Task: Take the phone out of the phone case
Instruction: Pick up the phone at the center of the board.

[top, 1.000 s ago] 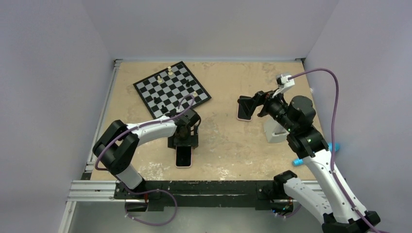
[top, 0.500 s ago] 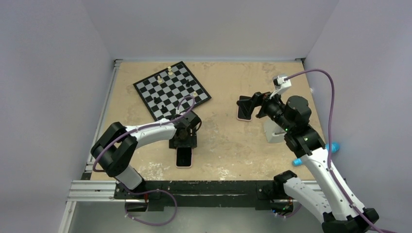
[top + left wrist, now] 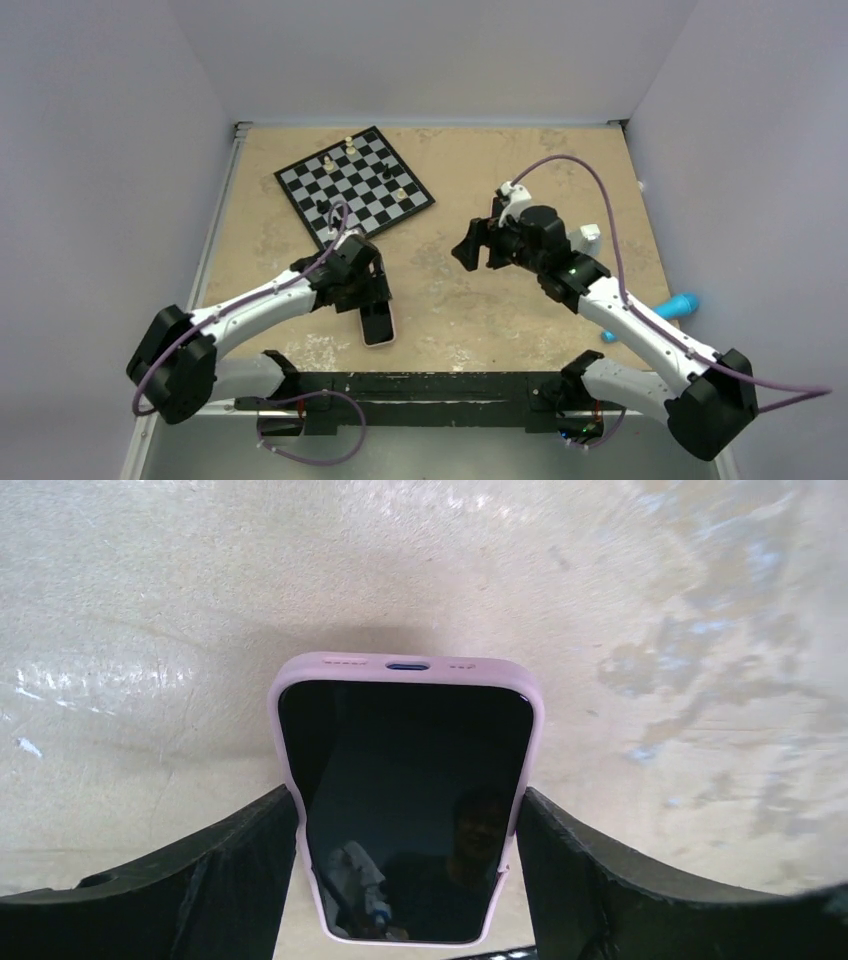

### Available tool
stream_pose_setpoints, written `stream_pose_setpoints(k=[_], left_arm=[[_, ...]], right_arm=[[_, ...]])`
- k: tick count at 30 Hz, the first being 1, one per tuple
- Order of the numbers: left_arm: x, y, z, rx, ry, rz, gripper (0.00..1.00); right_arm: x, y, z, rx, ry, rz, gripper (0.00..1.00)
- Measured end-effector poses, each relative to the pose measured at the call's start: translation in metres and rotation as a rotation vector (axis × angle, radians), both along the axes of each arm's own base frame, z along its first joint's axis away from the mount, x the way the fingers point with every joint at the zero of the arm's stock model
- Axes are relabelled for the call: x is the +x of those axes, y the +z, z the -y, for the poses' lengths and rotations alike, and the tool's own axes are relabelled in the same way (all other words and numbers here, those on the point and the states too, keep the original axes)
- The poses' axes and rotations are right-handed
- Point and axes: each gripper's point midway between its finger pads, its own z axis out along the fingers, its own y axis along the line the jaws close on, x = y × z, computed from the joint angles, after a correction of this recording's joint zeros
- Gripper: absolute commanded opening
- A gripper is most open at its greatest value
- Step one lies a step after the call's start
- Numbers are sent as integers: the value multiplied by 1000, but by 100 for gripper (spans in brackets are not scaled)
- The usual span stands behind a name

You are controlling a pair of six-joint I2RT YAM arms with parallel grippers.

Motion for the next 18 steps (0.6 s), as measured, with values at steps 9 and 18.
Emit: stream_pose_setpoints(k=[9, 18], left_arm=[[10, 69, 2, -330, 215, 126, 0], [5, 111, -4, -579, 409, 164, 0]], right_arm=[[-52, -45, -77, 100, 213, -42, 94], [-106, -25, -142, 267, 385, 27, 93]])
